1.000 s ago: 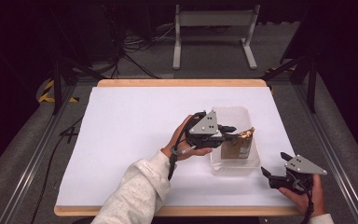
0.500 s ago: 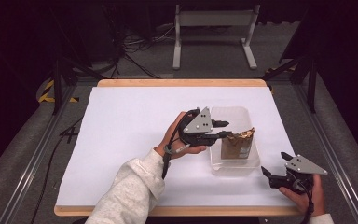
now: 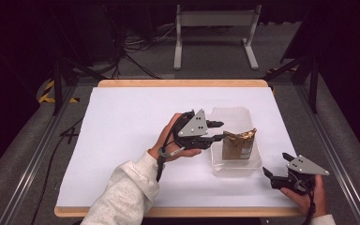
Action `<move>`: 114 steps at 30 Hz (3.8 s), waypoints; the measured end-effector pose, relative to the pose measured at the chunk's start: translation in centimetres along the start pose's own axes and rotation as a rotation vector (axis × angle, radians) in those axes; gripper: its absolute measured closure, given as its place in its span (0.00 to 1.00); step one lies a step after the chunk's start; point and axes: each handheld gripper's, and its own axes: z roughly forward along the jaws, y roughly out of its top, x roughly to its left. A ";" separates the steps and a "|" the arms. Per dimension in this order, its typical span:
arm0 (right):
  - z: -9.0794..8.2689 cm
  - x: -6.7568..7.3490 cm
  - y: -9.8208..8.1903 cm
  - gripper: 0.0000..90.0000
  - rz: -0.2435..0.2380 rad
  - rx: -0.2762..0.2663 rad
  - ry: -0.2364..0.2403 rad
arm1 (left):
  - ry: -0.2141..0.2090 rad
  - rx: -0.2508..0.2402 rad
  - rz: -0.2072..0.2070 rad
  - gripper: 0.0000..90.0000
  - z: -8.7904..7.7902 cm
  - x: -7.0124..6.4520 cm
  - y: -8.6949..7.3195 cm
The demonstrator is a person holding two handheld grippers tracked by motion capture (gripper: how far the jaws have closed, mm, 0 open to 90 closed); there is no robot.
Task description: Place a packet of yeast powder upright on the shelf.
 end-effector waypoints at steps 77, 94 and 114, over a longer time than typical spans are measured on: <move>-0.4 -0.1 0.4 0.13 0.007 -0.048 -0.016 | 0.636 0.329 -0.439 0.16 -20.9 -4.8 -21.5; -0.4 -0.2 0.5 0.13 0.012 -0.055 -0.035 | 0.757 0.238 -0.551 0.10 -24.3 -5.7 -23.8; -0.5 -0.4 0.5 0.13 0.013 -0.054 -0.059 | 0.723 0.250 -0.530 0.10 -23.6 -5.7 -23.6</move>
